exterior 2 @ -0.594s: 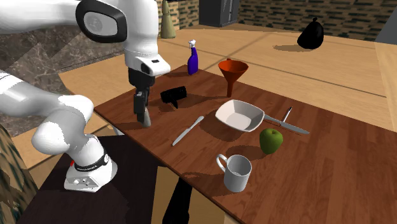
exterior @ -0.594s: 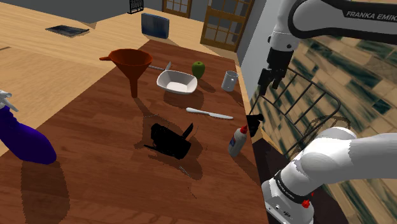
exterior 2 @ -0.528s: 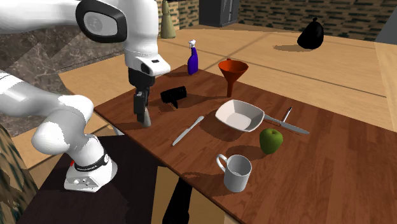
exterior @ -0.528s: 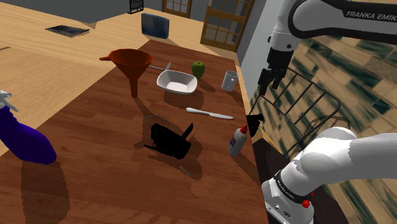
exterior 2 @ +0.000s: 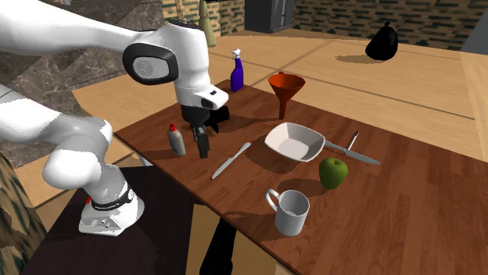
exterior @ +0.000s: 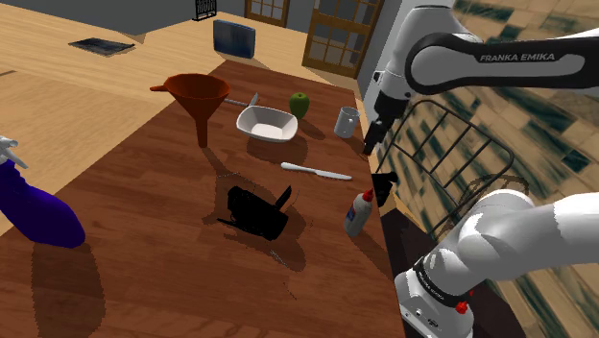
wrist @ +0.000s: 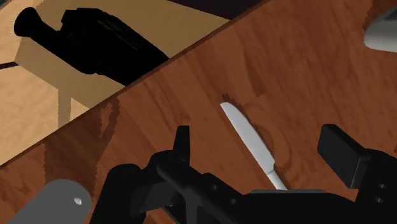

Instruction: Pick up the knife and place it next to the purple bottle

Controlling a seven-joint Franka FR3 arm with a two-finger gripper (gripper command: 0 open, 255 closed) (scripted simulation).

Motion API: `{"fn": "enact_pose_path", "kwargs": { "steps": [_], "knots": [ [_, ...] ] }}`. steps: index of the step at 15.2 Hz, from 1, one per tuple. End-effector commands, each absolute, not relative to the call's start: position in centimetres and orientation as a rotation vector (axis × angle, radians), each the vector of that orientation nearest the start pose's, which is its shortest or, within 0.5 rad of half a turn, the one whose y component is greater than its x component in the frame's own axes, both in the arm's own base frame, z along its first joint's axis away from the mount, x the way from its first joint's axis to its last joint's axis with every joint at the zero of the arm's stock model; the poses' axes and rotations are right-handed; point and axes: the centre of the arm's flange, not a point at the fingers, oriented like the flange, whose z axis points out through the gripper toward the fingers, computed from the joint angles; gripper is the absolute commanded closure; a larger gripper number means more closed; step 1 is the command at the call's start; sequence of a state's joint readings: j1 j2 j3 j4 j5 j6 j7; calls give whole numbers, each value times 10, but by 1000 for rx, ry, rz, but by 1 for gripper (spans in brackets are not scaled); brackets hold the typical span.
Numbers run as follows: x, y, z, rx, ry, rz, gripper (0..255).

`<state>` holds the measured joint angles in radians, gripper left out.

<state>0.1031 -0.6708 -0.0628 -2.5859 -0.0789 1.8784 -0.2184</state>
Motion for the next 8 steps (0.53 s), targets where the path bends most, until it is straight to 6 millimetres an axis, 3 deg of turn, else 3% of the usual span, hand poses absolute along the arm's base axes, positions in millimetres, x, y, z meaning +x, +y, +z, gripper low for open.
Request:
{"fn": "enact_pose_path", "kwargs": {
  "steps": [1,8],
  "knots": [
    [353,15,451,-3107,-594,-8,0],
    [389,53,395,-2955,-991,-222,0]
  ]
}}
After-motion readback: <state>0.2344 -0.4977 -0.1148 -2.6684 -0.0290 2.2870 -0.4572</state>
